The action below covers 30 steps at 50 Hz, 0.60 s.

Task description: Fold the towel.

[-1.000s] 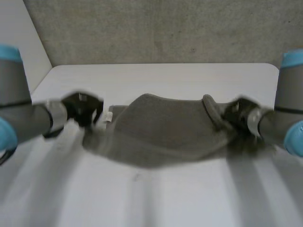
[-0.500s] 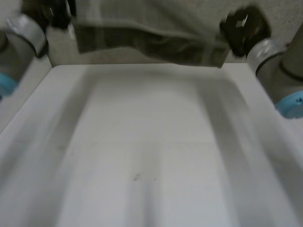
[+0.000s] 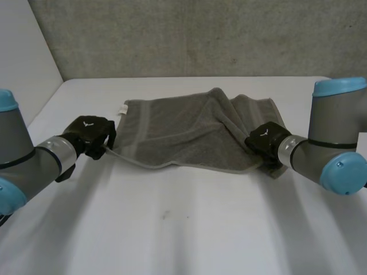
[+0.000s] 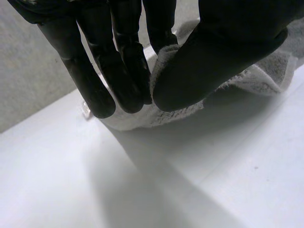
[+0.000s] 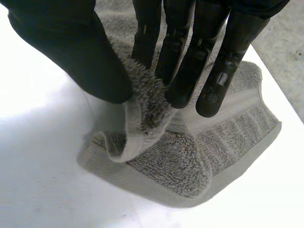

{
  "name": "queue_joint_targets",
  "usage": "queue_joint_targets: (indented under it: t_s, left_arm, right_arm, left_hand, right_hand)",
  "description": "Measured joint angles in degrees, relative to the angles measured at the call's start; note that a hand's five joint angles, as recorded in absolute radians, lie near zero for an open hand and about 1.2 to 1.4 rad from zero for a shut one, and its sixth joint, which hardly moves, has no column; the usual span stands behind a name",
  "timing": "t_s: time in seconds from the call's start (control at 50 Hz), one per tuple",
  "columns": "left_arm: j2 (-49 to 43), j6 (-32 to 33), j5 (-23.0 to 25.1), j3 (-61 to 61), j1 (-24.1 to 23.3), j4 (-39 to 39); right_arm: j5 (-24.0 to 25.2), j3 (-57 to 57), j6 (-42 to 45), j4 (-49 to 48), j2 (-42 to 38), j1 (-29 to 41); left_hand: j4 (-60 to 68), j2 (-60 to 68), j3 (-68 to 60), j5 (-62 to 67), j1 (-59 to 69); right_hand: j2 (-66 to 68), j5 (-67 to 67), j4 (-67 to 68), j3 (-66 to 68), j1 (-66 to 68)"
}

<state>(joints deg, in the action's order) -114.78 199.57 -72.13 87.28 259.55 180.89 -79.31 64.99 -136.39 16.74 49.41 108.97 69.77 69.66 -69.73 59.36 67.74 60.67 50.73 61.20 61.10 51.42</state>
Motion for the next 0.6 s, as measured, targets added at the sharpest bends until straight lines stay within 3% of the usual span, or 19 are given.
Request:
queue_joint_targets:
  t_s: [0.18, 0.32, 0.6]
  left_arm:
    - [6.3, -0.2, -0.1, 3.5, 0.5, 1.3]
    - [7.4, -0.5, -0.3, 4.1, 2.0, 2.0]
    - [8.9, -3.0, -0.2, 4.6, 4.6, 2.5]
  right_arm:
    - [1.3, 2.3, -13.2, 2.1, 3.2, -4.0]
    - [4.0, 6.5, -20.8, -0.1, 5.3, -7.7]
    - [6.9, 24.0, -36.7, -16.7, 12.5, -14.7]
  left_hand:
    - [0.0, 0.0, 0.0, 0.0, 0.0]
    - [0.0, 0.0, 0.0, 0.0, 0.0]
    - [0.0, 0.0, 0.0, 0.0, 0.0]
  right_hand:
    - [-25.9, -26.0, -27.0, -26.8, -21.0]
    - [-28.1, -28.7, -29.2, -29.4, -23.1]
    - [-28.5, -29.1, -29.4, -29.5, -23.3]
